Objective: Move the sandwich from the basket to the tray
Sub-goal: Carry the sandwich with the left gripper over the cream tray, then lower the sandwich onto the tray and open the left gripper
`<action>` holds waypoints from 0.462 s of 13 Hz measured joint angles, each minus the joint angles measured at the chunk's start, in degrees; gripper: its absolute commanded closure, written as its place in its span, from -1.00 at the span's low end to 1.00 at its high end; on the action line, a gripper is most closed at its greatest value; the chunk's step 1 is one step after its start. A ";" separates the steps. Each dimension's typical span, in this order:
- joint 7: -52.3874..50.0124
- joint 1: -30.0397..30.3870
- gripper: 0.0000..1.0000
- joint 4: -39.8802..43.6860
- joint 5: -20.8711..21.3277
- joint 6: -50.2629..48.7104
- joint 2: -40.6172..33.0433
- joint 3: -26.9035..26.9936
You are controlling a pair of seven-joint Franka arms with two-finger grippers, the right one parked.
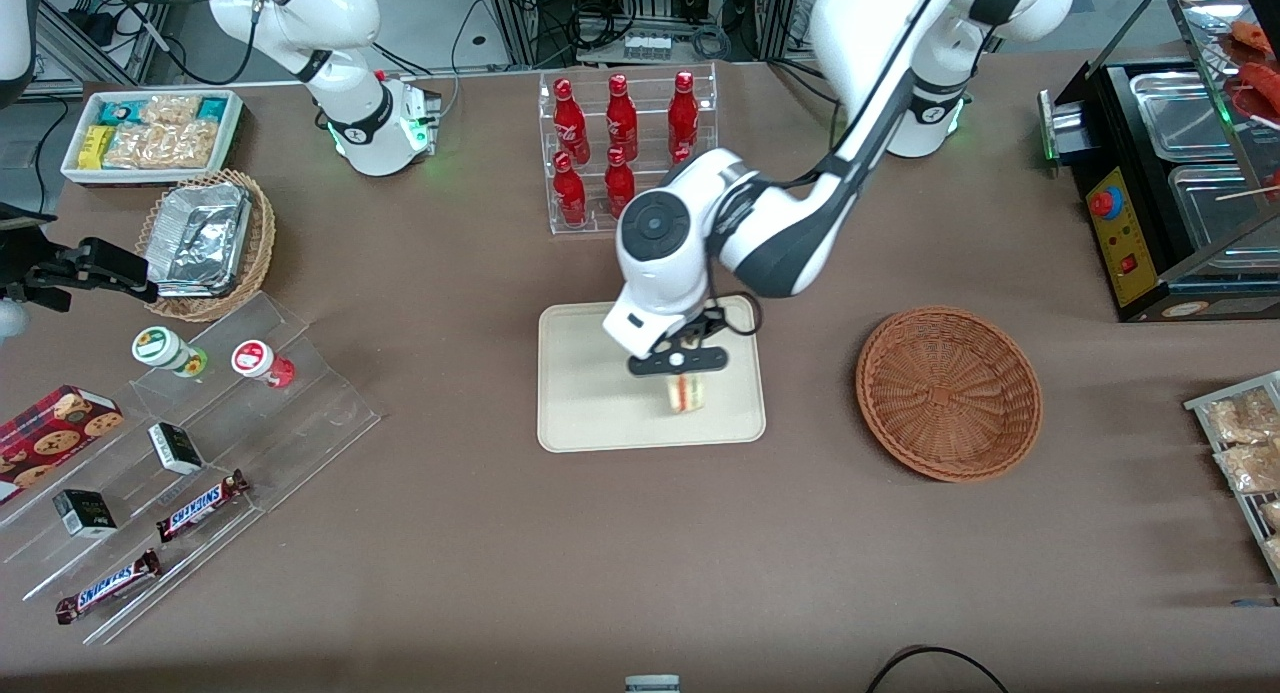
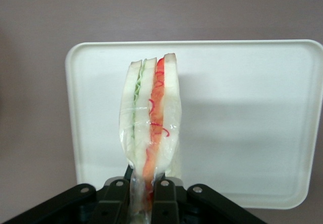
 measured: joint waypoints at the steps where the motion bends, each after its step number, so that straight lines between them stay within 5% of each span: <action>1: 0.00 -0.50 1.00 0.20 0.02 1.64 1.34 0.02; 6: -0.55 -3.00 1.00 0.57 0.47 5.37 5.53 0.16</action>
